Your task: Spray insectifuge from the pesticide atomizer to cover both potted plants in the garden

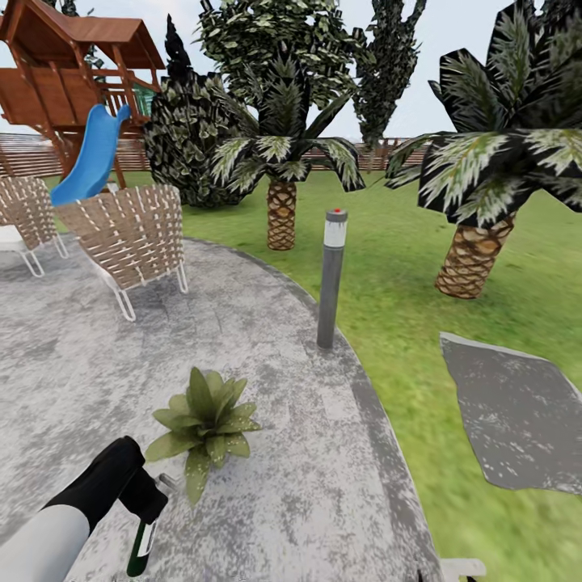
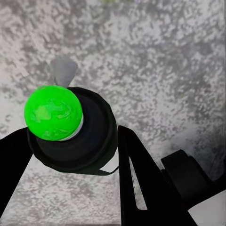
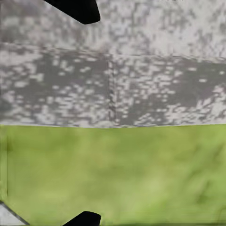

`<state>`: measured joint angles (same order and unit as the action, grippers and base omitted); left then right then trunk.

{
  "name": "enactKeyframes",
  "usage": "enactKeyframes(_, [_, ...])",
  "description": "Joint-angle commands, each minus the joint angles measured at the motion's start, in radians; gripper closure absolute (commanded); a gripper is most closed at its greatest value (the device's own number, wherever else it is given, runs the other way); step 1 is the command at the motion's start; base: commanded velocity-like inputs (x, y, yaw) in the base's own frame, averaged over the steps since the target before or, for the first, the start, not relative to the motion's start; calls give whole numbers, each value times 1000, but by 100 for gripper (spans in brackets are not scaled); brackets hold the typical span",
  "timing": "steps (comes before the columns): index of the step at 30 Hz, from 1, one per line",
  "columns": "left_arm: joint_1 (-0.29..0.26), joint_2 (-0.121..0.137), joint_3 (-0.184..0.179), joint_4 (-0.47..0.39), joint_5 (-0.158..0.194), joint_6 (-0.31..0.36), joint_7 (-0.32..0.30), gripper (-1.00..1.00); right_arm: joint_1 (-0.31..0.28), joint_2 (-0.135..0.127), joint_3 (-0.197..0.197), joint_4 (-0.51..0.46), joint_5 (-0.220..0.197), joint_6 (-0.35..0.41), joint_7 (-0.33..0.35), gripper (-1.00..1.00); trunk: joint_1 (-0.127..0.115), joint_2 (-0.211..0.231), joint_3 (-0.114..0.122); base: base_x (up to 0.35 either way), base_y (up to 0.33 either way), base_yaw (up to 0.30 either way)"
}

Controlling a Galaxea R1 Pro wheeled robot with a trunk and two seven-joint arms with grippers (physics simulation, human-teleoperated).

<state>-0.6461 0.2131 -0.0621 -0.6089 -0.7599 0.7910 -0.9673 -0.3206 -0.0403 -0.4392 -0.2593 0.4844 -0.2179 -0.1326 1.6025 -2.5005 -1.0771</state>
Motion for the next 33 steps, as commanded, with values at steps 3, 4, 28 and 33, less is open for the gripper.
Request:
enactKeyframes(3, [0,1,0,-3,-7,3,-8,100,-1,0,-7,2,11,-5,-2,-100,-1,0,-1,-244,229,-262])
enactKeyframes(4, [-1,2,0,-4,-7,4,-8,100,-1,0,-7,2,11,-5,-2,-100,-1,0,-1,-124,268,-262])
enactKeyframes(28, [-2,2,-6,-7,-7,9,-10,100,-1,-7,-6,2,12,-5,-2,-100,-1,0,-1,47,210,-131])
enactKeyframes(33, [-4,1,-6,-45,-8,13,-11,100,-1,-7,-6,2,11,-5,-2,-100,-1,0,-1,-198,108,-1])
